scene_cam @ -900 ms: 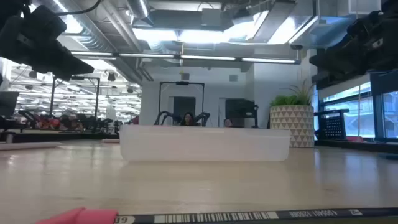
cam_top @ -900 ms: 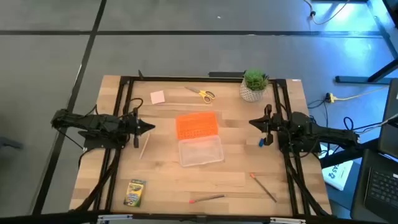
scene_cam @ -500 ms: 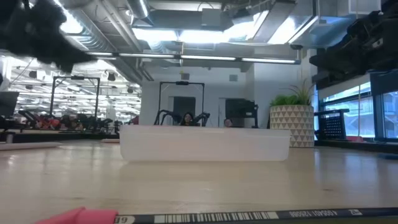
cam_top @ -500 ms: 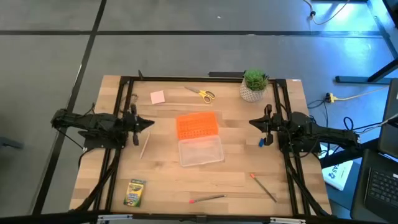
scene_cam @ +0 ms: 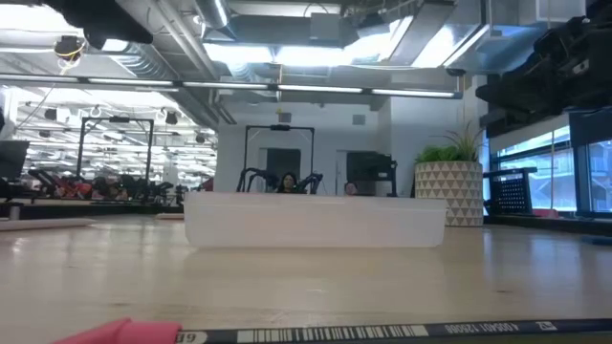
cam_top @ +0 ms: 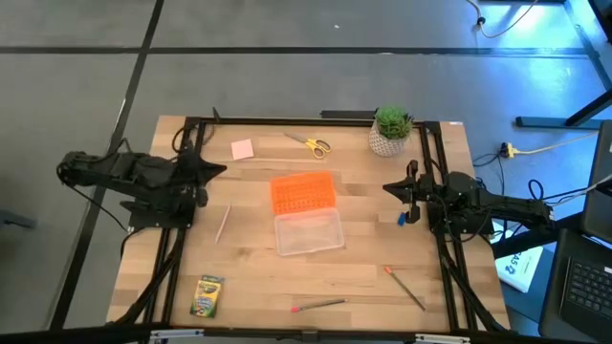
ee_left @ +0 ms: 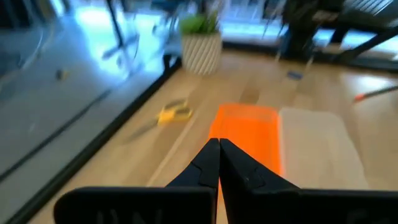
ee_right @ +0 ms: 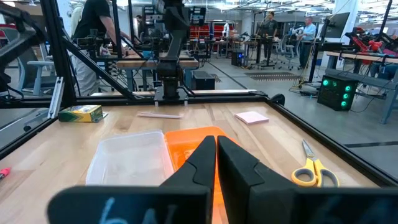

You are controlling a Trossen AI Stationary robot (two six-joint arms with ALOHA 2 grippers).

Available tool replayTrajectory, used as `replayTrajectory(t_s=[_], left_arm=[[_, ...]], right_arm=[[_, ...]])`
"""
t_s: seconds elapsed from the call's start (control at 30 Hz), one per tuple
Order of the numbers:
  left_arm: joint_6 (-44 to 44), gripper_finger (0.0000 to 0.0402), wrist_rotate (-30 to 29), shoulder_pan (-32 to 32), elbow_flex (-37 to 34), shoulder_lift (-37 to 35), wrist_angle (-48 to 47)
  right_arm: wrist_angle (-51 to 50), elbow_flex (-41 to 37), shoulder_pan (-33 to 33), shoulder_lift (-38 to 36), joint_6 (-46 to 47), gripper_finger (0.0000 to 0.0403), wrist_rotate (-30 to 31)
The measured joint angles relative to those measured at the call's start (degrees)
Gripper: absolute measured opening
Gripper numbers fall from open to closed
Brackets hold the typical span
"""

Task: Pack school essentials
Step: Put the pink pen into the supply box

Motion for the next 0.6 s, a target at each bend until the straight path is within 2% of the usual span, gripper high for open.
replayTrajectory(t_s=[0.13, 0.3, 0.43, 0.6], left_arm=[[-11.85, 0.0, 0.41, 0.0, 8.5, 9.68, -12.02], [-28.7, 0.0, 5.46, -0.02, 16.68, 19.5, -27.4], [-43.18, 0.0, 13.11, 0.0, 18.16, 25.48, -36.53], [-47.55, 0.0, 21.87, -0.02, 17.03, 29.29, -40.49]], right_arm=[[0.0, 0.0, 0.02, 0.0, 0.0, 0.002, 0.02], [0.0, 0.0, -0.01, 0.0, 0.76, 0.002, 0.02], [0.0, 0.0, 0.01, 0.0, 0.68, 0.0019, 0.04], [0.0, 0.0, 0.0, 0.0, 0.63, 0.0019, 0.06]])
